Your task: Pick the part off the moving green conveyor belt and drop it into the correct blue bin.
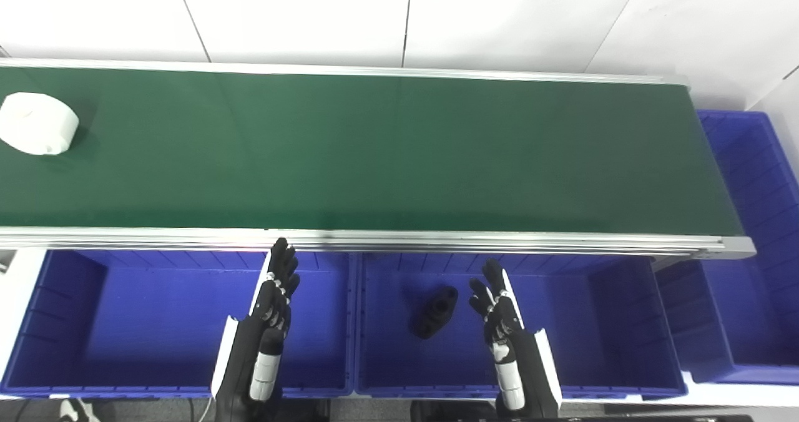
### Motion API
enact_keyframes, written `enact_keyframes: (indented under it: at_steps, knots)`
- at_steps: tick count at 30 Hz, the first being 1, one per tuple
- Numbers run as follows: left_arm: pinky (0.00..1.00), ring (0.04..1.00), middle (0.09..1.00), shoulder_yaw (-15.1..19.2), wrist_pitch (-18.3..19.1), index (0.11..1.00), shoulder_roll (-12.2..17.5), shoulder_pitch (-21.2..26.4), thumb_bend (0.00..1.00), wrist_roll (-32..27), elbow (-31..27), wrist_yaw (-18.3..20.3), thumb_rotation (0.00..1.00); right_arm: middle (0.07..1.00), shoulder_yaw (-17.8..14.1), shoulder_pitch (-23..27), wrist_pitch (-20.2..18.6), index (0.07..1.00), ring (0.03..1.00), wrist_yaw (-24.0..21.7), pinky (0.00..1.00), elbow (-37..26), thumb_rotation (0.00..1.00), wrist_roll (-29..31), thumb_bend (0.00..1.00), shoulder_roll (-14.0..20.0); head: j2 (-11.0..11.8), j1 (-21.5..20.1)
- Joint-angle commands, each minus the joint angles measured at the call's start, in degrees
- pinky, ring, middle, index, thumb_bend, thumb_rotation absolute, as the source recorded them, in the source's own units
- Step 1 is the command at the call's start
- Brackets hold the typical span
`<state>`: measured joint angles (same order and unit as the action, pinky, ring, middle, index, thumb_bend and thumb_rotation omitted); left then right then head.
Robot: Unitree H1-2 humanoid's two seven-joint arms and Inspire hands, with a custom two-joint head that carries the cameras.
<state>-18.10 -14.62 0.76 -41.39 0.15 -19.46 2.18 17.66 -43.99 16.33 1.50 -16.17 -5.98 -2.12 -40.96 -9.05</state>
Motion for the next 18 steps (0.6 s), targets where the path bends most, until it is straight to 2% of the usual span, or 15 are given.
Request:
enact_keyframes:
  at_steps: [1, 3, 6, 11, 18]
  knots:
    - [1.00, 1.000, 1.000, -0.3, -2.1, 1.000, -0.2, 0.1, 0.83, -0.3, -1.0, 0.5, 0.96, 1.000, 0.2, 0.0, 3.4, 1.000, 0.965, -0.1, 0.95, -0.8, 0.97, 0.3, 0.85, -0.1, 0.1, 0.3]
    - [1.00, 1.000, 1.000, -0.2, -2.4, 1.000, -0.3, 0.2, 0.82, -0.2, -0.7, 0.5, 0.96, 1.000, 0.1, 0.2, 3.2, 1.000, 0.965, 0.0, 0.95, -0.6, 0.98, -0.1, 0.87, -0.2, 0.2, 0.4]
    - [1.00, 1.000, 1.000, 0.2, -3.5, 1.000, -0.6, 0.6, 0.83, 0.1, 0.3, 0.1, 0.96, 1.000, -0.1, 1.0, 3.6, 1.000, 0.971, -0.1, 0.97, 0.4, 0.99, 0.3, 0.91, -0.1, 1.7, 0.6]
    - [1.00, 1.000, 1.000, 0.7, -3.9, 1.000, -1.9, 0.3, 0.84, 2.9, -0.3, -1.2, 0.97, 1.000, -0.1, 1.6, 3.1, 1.000, 0.988, -0.8, 1.00, -0.4, 1.00, 1.8, 0.94, 0.6, 0.1, 1.2]
    - [1.00, 1.000, 1.000, 1.5, -6.0, 1.000, -2.6, 0.0, 0.88, 5.6, 0.9, -2.6, 1.00, 1.000, -0.3, 1.9, 4.1, 1.000, 0.992, -0.8, 1.00, 0.6, 1.00, 1.8, 0.93, 1.0, 1.3, 1.9]
